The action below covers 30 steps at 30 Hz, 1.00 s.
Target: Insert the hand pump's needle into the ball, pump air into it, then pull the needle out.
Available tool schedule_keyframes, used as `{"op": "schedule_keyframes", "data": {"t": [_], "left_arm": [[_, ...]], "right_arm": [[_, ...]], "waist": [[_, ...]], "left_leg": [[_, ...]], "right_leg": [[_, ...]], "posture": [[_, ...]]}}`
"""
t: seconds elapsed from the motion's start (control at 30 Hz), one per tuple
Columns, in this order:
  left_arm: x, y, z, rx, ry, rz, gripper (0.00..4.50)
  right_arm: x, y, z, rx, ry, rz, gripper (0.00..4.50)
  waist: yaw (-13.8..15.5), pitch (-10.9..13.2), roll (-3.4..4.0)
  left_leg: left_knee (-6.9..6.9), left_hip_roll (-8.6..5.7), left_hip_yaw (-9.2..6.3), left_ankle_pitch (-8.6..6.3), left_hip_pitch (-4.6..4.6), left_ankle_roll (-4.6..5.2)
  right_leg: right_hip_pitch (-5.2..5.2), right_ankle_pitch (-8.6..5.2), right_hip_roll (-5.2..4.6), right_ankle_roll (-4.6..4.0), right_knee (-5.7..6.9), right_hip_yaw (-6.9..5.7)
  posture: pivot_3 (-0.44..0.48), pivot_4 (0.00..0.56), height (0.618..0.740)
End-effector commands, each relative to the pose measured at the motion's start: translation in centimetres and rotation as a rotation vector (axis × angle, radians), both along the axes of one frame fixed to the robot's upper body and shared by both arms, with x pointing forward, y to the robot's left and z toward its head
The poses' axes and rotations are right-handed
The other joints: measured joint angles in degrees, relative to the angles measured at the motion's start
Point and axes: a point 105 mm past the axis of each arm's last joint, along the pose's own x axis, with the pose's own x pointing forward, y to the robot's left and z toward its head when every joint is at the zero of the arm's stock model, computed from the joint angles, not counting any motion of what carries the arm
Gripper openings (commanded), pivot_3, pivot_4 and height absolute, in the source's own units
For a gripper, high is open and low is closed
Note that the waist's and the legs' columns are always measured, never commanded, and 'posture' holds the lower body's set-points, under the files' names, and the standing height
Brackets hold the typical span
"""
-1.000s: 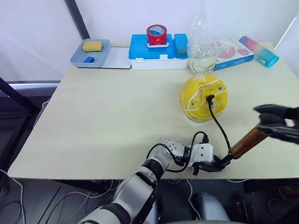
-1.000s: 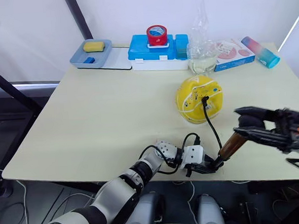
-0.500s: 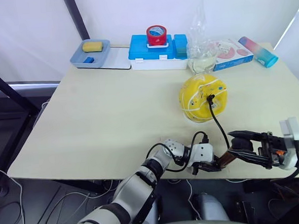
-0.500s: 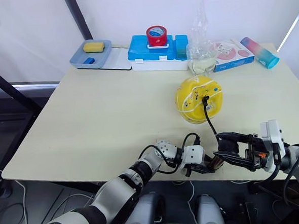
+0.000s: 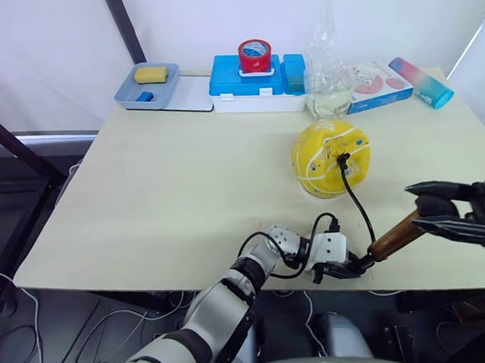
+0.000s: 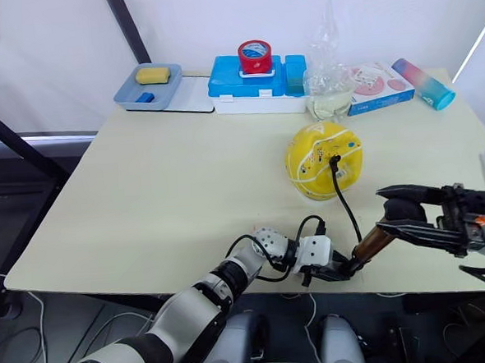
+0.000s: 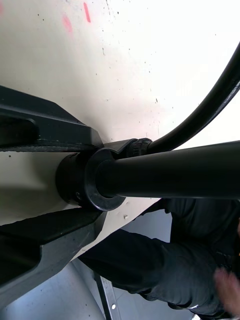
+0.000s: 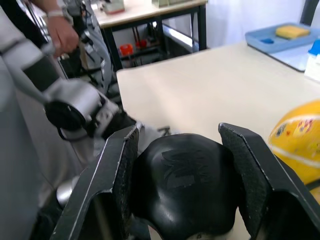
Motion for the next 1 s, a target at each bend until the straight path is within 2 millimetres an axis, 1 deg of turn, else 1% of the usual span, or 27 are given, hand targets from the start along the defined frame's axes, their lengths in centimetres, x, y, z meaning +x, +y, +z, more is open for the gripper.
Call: {"op": "schedule_keyframes", "data": {"t": [0.03, 0.07, 0.13, 0.27, 0.33, 0.37, 0.4, 0.5, 0.57, 0.63, 0.7, 0.77, 0.87, 1.0], "left_arm": [[-1.2, 1.6, -2.7, 0.126, 0.043, -0.032, 1.1], [-1.2, 1.7, -2.7, 0.127, 0.043, -0.031, 1.1], [-1.1, 1.7, -2.7, 0.128, 0.044, -0.03, 1.1], [-1.2, 1.8, -2.8, 0.13, 0.045, -0.03, 1.1], [-1.3, 1.7, -2.8, 0.131, 0.046, -0.033, 1.1], [-1.3, 1.7, -2.8, 0.131, 0.046, -0.034, 1.1], [-1.3, 1.7, -2.8, 0.13, 0.047, -0.034, 1.1], [-1.3, 1.5, -2.8, 0.127, 0.046, -0.034, 1.1], [-1.3, 1.5, -2.8, 0.127, 0.045, -0.034, 1.1], [-1.3, 1.5, -2.7, 0.126, 0.045, -0.033, 1.1], [-1.3, 1.4, -2.7, 0.125, 0.045, -0.032, 1.1], [-1.3, 1.4, -2.7, 0.124, 0.046, -0.031, 1.1], [-1.3, 1.4, -2.8, 0.124, 0.047, -0.031, 1.1], [-1.5, 1.5, -2.8, 0.125, 0.049, -0.035, 1.1]], "right_arm": [[-0.2, -1.1, 4.2, 0.0, -0.107, -0.057, 2.04], [-0.2, -1.1, 4.8, 0.008, -0.117, -0.058, 2.04], [-0.1, -0.8, 5.4, 0.014, -0.122, -0.056, 2.04], [-0.2, -0.1, 3.8, -0.031, -0.08, -0.035, 2.04], [0.2, 0.0, 1.0, -0.067, -0.021, -0.046, 2.04], [0.3, 0.0, 0.1, -0.077, -0.006, -0.048, 2.04], [0.5, 0.0, -0.9, -0.074, 0.009, -0.058, 2.04], [1.1, 0.1, -4.0, -0.048, 0.037, -0.09, 2.04], [1.1, 0.3, -6.1, -0.065, 0.059, -0.082, 2.04], [1.2, 0.6, -7.1, -0.053, 0.068, -0.087, 2.04], [1.3, 0.6, -8.7, -0.082, 0.082, -0.09, 2.04], [1.4, 0.6, -9.7, -0.087, 0.086, -0.094, 2.04], [1.7, 0.6, -9.9, -0.086, 0.056, -0.095, 2.04], [1.9, 0.5, -7.5, -0.049, -0.003, -0.094, 2.04]], "waist": [[-0.01, 0.0, 0.04], [-0.01, 0.01, 0.02], [-0.01, 0.01, 0.02], [-0.01, 0.03, -0.02], [0.0, 0.0, -0.09], [0.02, -0.04, -0.32], [0.0, -0.04, -0.35], [-0.06, -0.06, -0.31], [-0.09, -0.09, -0.33], [-0.11, -0.12, -0.33], [-0.1, -0.12, -0.34], [-0.03, -0.11, -0.35], [0.04, -0.13, -0.35], [0.0, -0.13, -0.4]], "left_leg": [[0.0, 0.0, 0.01, 0.0, 0.0, 0.0], [0.0, 0.0, 0.01, 0.0, 0.0, 0.0], [-0.02, 0.02, -0.01, 0.0, 0.0, 0.0], [-0.02, 0.02, 0.0, 0.0, -0.02, 0.01], [-0.02, 0.02, 0.01, 0.0, -0.02, 0.01], [-0.03, 0.02, 0.0, 0.0, 0.0, 0.01], [-0.03, 0.05, -0.06, 0.0, 0.0, 0.01], [-0.02, 0.01, 0.04, 0.0, 0.03, 0.01], [0.01, 0.0, 0.14, -0.04, 0.06, 0.08], [0.01, -0.03, 0.23, -0.08, 0.08, 0.15], [0.03, -0.04, 0.34, -0.13, 0.07, 0.22], [0.04, -0.03, 0.53, -0.15, 0.06, 0.26], [0.04, 0.01, 0.9, -0.16, 0.07, 0.29], [0.15, -0.02, 1.55, -0.33, 0.15, 0.56]], "right_leg": [[0.0, 0.0, -0.01, 0.0, 0.0, 0.0], [0.0, 0.0, -0.01, 0.0, 0.0, 0.0], [0.0, 0.0, -0.03, 0.0, -0.01, 0.0], [-0.02, 0.0, -0.04, 0.0, -0.02, 0.0], [-0.01, 0.0, -0.01, 0.0, -0.04, 0.0], [0.0, 0.0, 0.0, 0.0, -0.04, -0.01], [0.02, -0.01, 0.0, -0.01, -0.04, -0.05], [0.02, 0.0, 0.05, 0.02, -0.04, -0.02], [0.02, 0.01, -0.02, 0.03, -0.04, -0.06], [0.01, 0.02, -0.09, 0.06, -0.04, -0.04], [-0.04, 0.03, -0.15, 0.08, -0.04, -0.02], [-0.13, 0.13, -0.25, 0.22, -0.04, 0.0], [-0.33, 0.3, -0.44, 0.3, 0.0, 0.02], [-0.69, 0.89, -0.91, 0.63, -0.11, -0.01]], "posture": [[0.0, 0.15, 0.739], [0.0, 0.15, 0.739], [0.0, 0.15, 0.739], [0.0, 0.15, 0.739], [0.0, 0.15, 0.739], [0.0, 0.15, 0.739], [0.0, 0.15, 0.739], [0.0, 0.15, 0.739], [0.0, 0.15, 0.739], [0.0, 0.15, 0.739], [0.0, 0.15, 0.739], [0.0, 0.15, 0.739], [0.0, 0.15, 0.739], [0.0, 0.15, 0.739]]}}
